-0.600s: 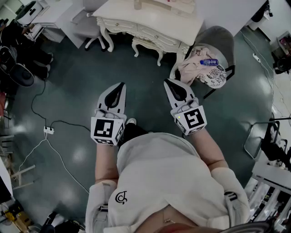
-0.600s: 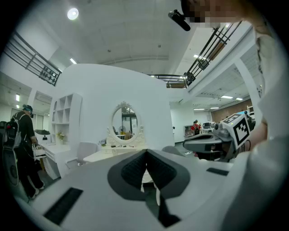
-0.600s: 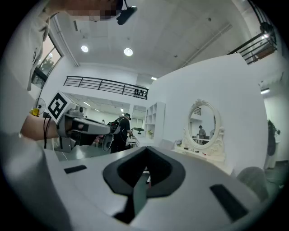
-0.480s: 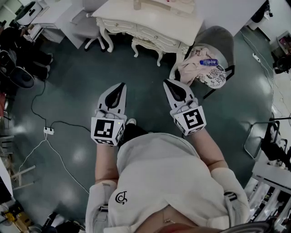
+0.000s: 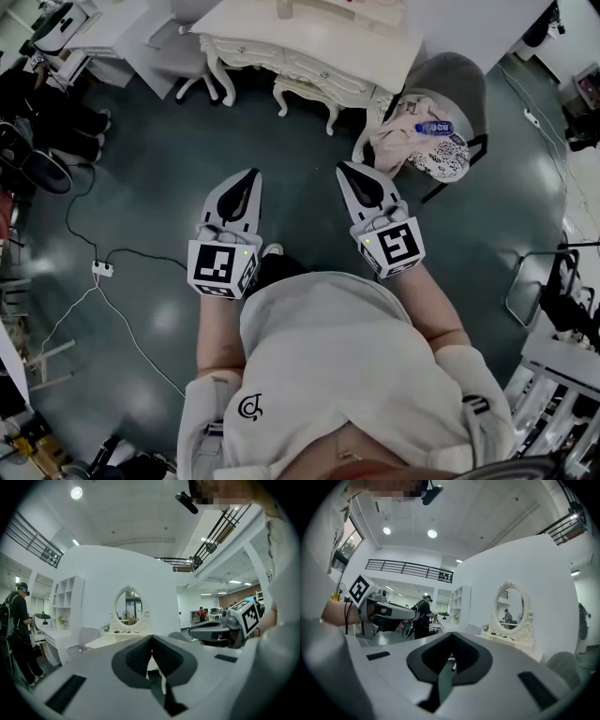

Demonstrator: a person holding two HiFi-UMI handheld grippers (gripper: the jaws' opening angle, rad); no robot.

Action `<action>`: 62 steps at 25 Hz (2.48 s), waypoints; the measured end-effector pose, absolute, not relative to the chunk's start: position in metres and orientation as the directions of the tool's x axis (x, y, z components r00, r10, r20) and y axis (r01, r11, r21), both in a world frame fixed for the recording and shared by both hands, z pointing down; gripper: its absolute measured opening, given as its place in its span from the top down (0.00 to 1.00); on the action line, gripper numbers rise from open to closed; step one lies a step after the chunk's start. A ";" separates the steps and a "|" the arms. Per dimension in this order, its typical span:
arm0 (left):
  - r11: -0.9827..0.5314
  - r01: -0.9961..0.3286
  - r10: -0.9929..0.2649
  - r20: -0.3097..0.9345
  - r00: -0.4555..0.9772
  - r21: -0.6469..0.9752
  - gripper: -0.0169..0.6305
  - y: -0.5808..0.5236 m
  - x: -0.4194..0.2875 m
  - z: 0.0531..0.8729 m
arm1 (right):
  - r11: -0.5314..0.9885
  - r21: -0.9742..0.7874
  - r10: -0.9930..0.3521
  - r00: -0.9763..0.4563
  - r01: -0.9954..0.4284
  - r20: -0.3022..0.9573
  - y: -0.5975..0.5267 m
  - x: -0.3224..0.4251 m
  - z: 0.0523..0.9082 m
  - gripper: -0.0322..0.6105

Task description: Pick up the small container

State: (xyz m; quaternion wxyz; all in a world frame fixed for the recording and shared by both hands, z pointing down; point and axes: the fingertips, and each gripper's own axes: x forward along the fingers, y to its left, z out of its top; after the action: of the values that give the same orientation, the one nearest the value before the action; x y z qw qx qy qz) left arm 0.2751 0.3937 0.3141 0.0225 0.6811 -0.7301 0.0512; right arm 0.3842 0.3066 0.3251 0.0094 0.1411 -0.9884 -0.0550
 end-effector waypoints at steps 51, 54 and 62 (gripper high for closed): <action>-0.180 -0.984 -0.960 0.215 0.178 0.013 0.95 -0.095 -0.168 0.383 | 0.835 0.004 -0.547 -0.831 -0.550 0.100 -0.153 -0.028 0.385 0.94; -0.216 -0.976 -0.949 0.235 0.211 0.005 0.95 -0.140 -0.163 0.393 | 0.835 -0.006 -0.546 -0.830 -0.550 0.112 -0.193 -0.030 0.392 0.94; -0.270 -0.960 -0.924 0.263 0.279 0.069 0.95 -0.208 -0.190 0.428 | 0.826 -0.049 -0.546 -0.819 -0.562 0.178 -0.250 -0.062 0.419 0.94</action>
State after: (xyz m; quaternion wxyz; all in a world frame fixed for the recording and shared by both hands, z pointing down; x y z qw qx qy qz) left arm -0.1895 -0.2079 0.4281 0.1075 0.7924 -0.5944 0.0856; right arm -0.0622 -0.2497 0.4191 0.0784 0.2907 -0.9523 0.0499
